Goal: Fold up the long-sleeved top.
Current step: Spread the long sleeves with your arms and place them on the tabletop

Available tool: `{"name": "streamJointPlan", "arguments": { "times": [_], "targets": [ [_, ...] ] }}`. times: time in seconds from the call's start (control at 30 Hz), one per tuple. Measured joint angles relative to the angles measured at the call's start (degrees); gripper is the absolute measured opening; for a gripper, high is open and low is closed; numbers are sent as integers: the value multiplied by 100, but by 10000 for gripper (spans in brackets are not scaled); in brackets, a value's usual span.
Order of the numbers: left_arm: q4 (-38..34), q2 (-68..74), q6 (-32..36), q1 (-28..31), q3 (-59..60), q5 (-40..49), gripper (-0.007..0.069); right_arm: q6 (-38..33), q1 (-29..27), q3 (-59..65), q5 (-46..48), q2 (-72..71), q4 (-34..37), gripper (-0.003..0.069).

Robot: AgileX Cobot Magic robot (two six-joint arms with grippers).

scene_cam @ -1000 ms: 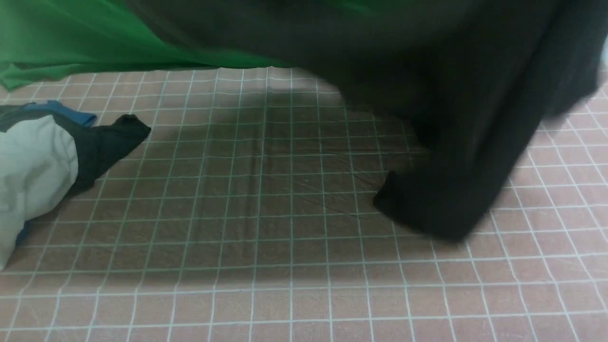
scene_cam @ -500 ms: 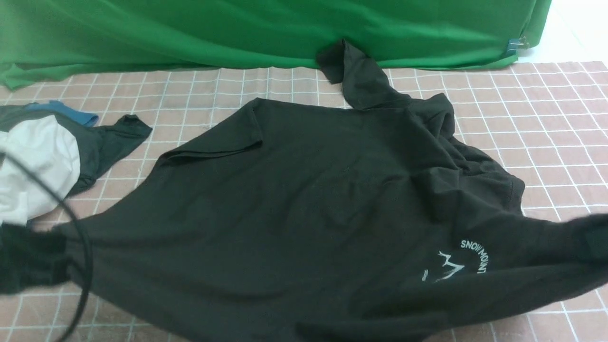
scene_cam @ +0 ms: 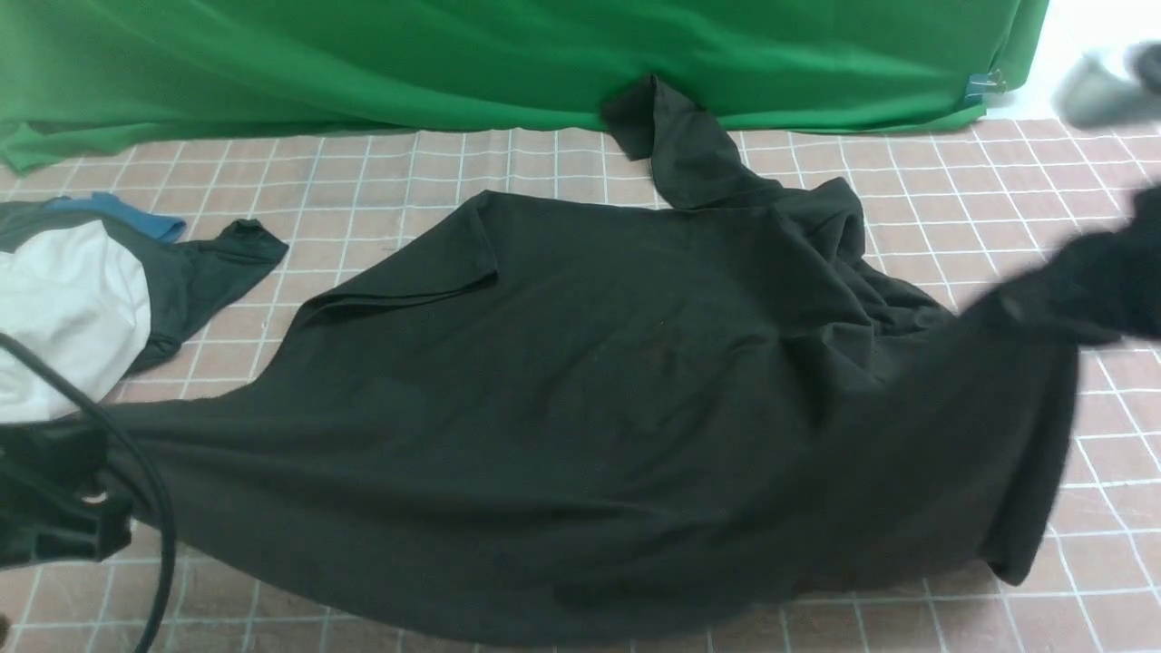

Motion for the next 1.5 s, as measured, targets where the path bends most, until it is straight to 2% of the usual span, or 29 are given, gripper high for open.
{"name": "streamJointPlan", "arguments": {
  "times": [0.03, 0.13, 0.23, 0.27, 0.3, 0.37, 0.4, 0.47, 0.53, 0.67, 0.73, 0.8, 0.83, 0.87, 0.9, 0.97, 1.13, 1.27, 1.33, 1.47, 1.5],
  "targets": [
    [7, 20, 0, -37, 0, -13, 36, -41, -5, -30, -163, 123, -13, 53],
    [117, 511, 0, -347, 0, -71, 36, -297, -138, -707, -1560, 1119, -91, 57],
    [151, 834, 0, -466, 0, -71, 35, -323, -218, -1148, -2001, 1604, -151, 93],
    [151, 944, 0, -491, 0, -71, 35, -329, -244, -1337, -2019, 1758, -252, 147],
    [151, 977, 0, -491, 0, -71, 35, -335, -244, -1337, -2006, 1773, -268, 157],
    [145, 1098, -6, -491, 0, -65, 35, -341, -259, -1569, -1740, 1838, -415, 323],
    [145, 1110, -6, -491, 0, -65, 35, -341, -265, -1581, -1677, 1832, -431, 354],
    [145, 1136, -6, -491, 0, -94, 35, -347, -264, -1649, -1198, 1739, -506, 499],
    [137, 1136, -6, -491, 0, -121, 35, -268, -264, -1650, -429, 1560, -538, 552],
    [37, 1136, -6, -491, 0, -137, 35, -61, -188, -1216, 974, 1163, -573, 520],
    [0, 1136, -6, -491, 0, -149, 35, 81, -29, -500, 1566, 973, -604, 509],
    [0, 1136, -6, -491, 0, -149, 35, 158, 33, -152, 1602, 946, -629, 511],
    [0, 1136, -6, -491, 0, -149, 35, 200, 61, 122, 1560, 941, -640, 515],
    [0, 1136, -6, -491, 0, -149, 35, 376, 94, 748, 1131, 970, -725, 533],
    [0, 1136, -6, -491, 0, -149, 35, 420, 94, 802, 996, 977, -754, 537],
    [-50, 1136, -6, -491, 0, -151, 35, 652, 60, 1274, 141, 1115, -855, 549],
    [-147, 1136, -6, -491, 0, -163, 35, 867, -167, 1545, -986, 1612, -886, 556],
    [-149, 1136, -6, -491, 0, -165, 35, 929, -319, 1545, -1326, 2028, -866, 545],
    [-149, 1136, -6, -491, 0, -165, 35, 934, -320, 1545, -1372, 2082, -844, 520],
    [-149, 1136, -6, -491, 0, -169, 35, 911, -218, 1545, -1448, 2094, -729, 331],
    [-154, 1136, -6, -491, 0, -169, 35, 911, -202, 1545, -1448, 2094, -723, 309]
  ]
}}
